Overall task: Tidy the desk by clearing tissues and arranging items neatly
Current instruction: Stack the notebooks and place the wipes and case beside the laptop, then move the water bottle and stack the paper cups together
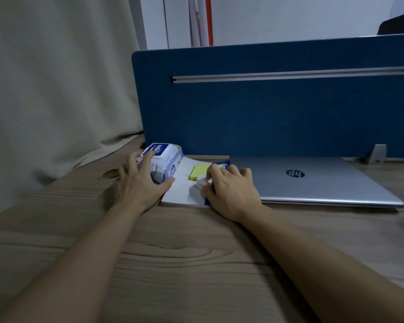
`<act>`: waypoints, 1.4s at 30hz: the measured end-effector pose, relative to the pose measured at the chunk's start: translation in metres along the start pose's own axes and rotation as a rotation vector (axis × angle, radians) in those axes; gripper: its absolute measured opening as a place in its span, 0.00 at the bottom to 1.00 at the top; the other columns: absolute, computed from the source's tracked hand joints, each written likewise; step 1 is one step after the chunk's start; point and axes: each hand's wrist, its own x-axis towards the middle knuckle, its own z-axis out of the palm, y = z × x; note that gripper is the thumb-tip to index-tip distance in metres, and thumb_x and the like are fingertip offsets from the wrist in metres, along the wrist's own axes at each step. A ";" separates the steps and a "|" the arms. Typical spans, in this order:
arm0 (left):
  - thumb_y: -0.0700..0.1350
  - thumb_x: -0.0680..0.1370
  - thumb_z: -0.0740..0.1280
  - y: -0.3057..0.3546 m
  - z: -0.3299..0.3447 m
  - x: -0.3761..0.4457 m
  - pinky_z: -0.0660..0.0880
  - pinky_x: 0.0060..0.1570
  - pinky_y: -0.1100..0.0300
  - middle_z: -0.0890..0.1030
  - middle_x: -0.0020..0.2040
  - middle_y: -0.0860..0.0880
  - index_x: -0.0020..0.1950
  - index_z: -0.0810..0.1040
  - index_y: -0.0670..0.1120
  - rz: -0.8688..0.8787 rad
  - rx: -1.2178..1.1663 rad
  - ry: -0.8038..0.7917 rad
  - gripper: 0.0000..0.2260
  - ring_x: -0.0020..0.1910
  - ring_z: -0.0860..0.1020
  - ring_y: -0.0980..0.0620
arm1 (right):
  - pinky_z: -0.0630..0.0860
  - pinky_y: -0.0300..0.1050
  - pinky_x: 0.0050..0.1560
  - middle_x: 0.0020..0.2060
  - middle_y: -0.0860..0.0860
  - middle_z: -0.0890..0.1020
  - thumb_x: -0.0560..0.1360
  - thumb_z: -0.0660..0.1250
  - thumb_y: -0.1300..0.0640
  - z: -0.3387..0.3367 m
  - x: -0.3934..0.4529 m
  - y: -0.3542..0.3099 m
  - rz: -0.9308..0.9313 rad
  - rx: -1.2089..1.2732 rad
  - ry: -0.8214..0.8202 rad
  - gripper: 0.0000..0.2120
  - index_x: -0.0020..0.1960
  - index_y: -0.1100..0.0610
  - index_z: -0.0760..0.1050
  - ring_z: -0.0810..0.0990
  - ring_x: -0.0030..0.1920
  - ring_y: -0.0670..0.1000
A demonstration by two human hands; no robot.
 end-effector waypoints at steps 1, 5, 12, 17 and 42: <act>0.65 0.67 0.70 0.000 0.001 0.001 0.72 0.50 0.46 0.63 0.69 0.46 0.71 0.62 0.58 0.000 0.004 0.024 0.36 0.62 0.68 0.37 | 0.59 0.52 0.49 0.50 0.49 0.80 0.77 0.55 0.45 0.000 0.000 0.000 -0.001 -0.004 0.009 0.10 0.52 0.51 0.65 0.72 0.50 0.55; 0.60 0.67 0.72 -0.002 0.002 0.001 0.70 0.46 0.49 0.64 0.65 0.45 0.70 0.65 0.57 -0.014 0.008 0.069 0.34 0.58 0.70 0.36 | 0.61 0.53 0.52 0.53 0.49 0.78 0.77 0.56 0.44 -0.003 0.001 -0.002 0.021 -0.004 0.026 0.13 0.57 0.50 0.67 0.72 0.52 0.54; 0.60 0.68 0.73 0.000 0.001 0.002 0.69 0.46 0.49 0.64 0.65 0.43 0.70 0.65 0.54 -0.060 0.057 0.065 0.33 0.59 0.69 0.34 | 0.62 0.53 0.53 0.53 0.48 0.77 0.77 0.55 0.46 -0.003 0.000 -0.002 0.055 -0.018 0.030 0.13 0.58 0.50 0.67 0.73 0.53 0.54; 0.61 0.69 0.72 0.002 -0.003 -0.001 0.71 0.49 0.47 0.63 0.68 0.43 0.71 0.64 0.54 -0.064 0.038 0.037 0.34 0.59 0.69 0.33 | 0.62 0.52 0.52 0.51 0.48 0.78 0.77 0.56 0.47 -0.007 -0.004 -0.003 0.075 -0.030 0.061 0.13 0.58 0.51 0.69 0.73 0.52 0.54; 0.65 0.71 0.60 0.192 -0.094 -0.207 0.61 0.68 0.43 0.63 0.76 0.48 0.74 0.65 0.55 0.415 0.017 -0.114 0.32 0.75 0.58 0.44 | 0.65 0.55 0.58 0.60 0.48 0.76 0.77 0.56 0.43 -0.182 -0.221 0.040 0.320 -0.155 -0.024 0.18 0.63 0.48 0.68 0.72 0.61 0.53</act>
